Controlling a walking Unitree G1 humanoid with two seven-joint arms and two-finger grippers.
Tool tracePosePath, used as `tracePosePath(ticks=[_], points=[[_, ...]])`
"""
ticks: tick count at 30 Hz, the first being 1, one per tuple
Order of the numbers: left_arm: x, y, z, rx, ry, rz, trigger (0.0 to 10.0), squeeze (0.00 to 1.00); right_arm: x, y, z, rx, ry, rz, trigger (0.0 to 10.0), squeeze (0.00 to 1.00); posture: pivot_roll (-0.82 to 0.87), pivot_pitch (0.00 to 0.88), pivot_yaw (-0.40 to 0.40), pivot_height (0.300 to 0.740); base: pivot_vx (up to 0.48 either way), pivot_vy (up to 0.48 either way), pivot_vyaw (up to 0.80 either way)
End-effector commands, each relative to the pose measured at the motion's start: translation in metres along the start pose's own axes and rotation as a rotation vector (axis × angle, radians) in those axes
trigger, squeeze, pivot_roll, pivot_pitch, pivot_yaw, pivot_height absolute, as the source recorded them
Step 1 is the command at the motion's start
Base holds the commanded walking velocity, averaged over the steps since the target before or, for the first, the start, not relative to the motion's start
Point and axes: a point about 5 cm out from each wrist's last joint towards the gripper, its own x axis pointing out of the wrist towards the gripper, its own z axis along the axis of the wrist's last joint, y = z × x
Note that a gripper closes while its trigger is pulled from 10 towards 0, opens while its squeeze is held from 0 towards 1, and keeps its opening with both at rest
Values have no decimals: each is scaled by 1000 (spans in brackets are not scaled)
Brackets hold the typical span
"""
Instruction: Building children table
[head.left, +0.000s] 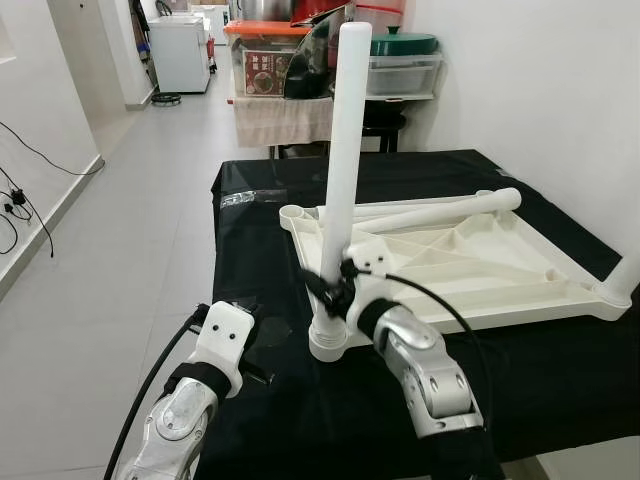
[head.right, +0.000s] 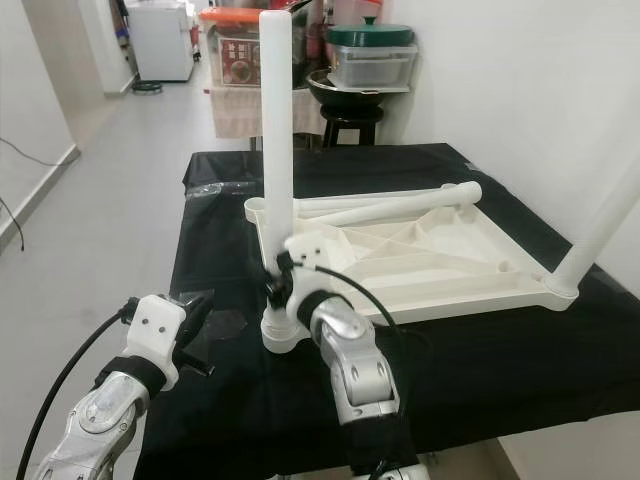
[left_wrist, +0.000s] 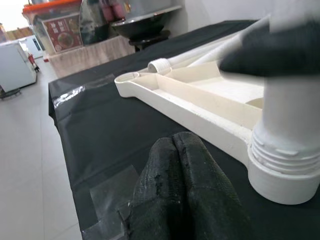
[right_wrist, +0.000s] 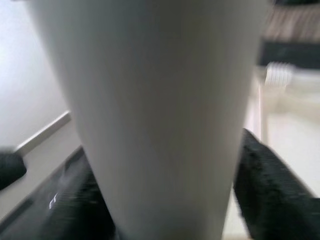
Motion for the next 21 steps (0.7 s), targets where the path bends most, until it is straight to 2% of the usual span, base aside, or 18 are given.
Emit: tracePosePath(ticks=[1, 4, 5, 7, 8, 9, 10, 11, 12, 13, 19, 20, 21], points=[[1, 0, -2, 12, 7, -7, 10000, 0, -1, 2, 8, -1, -26, 50, 10000, 1000, -28, 0, -36, 740, 0, 0, 0], [1, -2, -2, 6, 8, -13, 10000, 0, 1, 0, 20, -37, -67, 244, 10000, 1000, -26, 0, -41, 740, 0, 0, 0], [1, -2, -2, 6, 8, -13, 10000, 0, 1, 0, 20, -37, -67, 244, 10000, 1000, -26, 0, -41, 740, 0, 0, 0], [1, -3, -2, 3, 8, -14, 10000, 0, 0, -4, 25, -121, -80, 457, 10000, 1000, -23, 0, -44, 740, 0, 0, 0], [1, -3, -2, 3, 8, -14, 10000, 0, 0, -4, 25, -121, -80, 457, 10000, 1000, -23, 0, -44, 740, 0, 0, 0], [1, -3, -2, 3, 8, -14, 10000, 0, -1, -7, 26, -157, -59, 558, 10000, 251, -23, 0, -44, 740, 0, 0, 0], [1, -3, -3, 3, 8, -13, 10000, 0, -2, -9, 26, -176, -41, 616, 10000, 251, -23, 0, -44, 740, 0, 0, 0], [1, -3, -3, 3, 8, -13, 10000, 0, -2, -9, 26, -176, -41, 616, 10000, 251, -23, 0, -44, 740, 0, 0, 0], [1, -3, -3, 2, 8, -13, 10000, 0, -1, -13, 27, -172, -22, 664, 10000, 0, -9, 0, -52, 740, 0, 0, 0], [1, -3, -4, 2, 10, -12, 10000, 0, 4, -22, 35, -132, -6, 725, 10000, 0, -6, 0, -55, 740, 0, 0, 0], [1, -4, -4, 2, 12, -12, 10000, 0, 9, -30, 43, -107, 16, 771, 10000, 0, 0, 0, -59, 740, 0, 0, 0], [0, -4, -4, 1, 12, -13, 10000, 0, 9, -33, 44, -98, 29, 795, 3569, 0, 1, 0, -61, 740, 0, 0, 0], [0, -4, -4, 1, 12, -13, 10000, 0, 9, -33, 44, -98, 29, 795, 3569, 0, 1, 0, -61, 740, 0, 0, 0]])
